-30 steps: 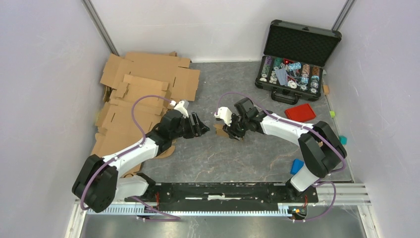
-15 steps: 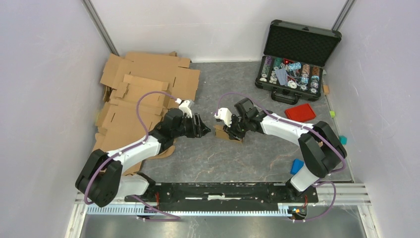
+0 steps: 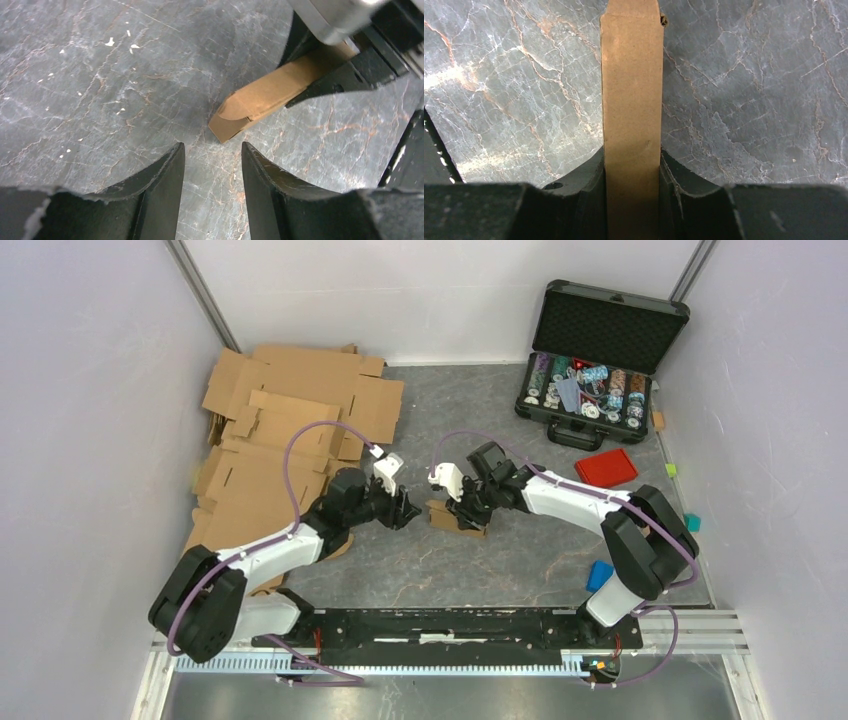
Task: Fold the paper box
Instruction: Close the paper box at the center of the board.
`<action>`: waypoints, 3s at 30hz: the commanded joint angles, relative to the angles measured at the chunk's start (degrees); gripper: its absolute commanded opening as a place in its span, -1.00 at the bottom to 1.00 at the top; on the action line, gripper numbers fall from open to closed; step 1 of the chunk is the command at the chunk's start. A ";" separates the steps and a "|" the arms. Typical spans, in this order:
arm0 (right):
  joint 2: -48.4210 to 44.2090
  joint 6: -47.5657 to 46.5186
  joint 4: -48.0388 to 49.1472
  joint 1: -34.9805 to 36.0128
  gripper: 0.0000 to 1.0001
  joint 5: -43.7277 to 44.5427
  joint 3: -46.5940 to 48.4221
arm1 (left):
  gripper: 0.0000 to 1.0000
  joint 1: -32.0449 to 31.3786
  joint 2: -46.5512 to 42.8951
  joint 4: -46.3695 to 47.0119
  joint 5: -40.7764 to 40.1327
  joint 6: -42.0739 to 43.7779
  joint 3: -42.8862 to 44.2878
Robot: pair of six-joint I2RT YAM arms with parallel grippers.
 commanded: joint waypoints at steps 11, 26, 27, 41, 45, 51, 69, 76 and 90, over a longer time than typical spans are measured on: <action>0.34 0.71 -1.27 1.22 -0.42 -1.83 1.20 | -0.02 -3.22 0.84 11.31 2.61 8.99 -2.68; 1.20 -0.03 -1.61 2.13 -0.51 -2.46 1.37 | -0.26 -3.85 3.26 16.84 5.53 7.40 -2.88; 1.29 -0.03 -1.61 2.26 -0.53 -2.42 1.37 | -0.25 -3.85 2.87 17.59 5.73 7.31 -3.31; 0.94 -0.45 -2.14 3.68 -0.59 -2.51 1.25 | -0.21 -3.85 0.65 19.35 2.14 7.10 -5.02; 1.08 -0.38 -2.14 3.93 -0.59 -2.95 1.03 | -0.21 -3.87 -0.60 19.55 1.48 5.69 -5.71; 0.95 -0.42 -2.14 4.49 -0.60 -3.30 0.85 | -0.21 -3.90 -0.67 19.78 1.09 5.65 -5.82; 0.69 -1.26 -3.54 5.01 -0.65 -4.42 0.89 | -0.01 -3.85 -2.30 23.04 0.70 6.28 -7.41; 0.89 -1.35 -3.68 5.11 -0.66 -4.95 0.93 | 0.01 -3.85 -2.26 22.57 1.30 6.44 -7.25; 0.73 -4.98 -7.54 3.28 -0.67 -3.19 3.42 | 0.22 -3.85 -8.02 14.86 -2.36 10.46 -7.61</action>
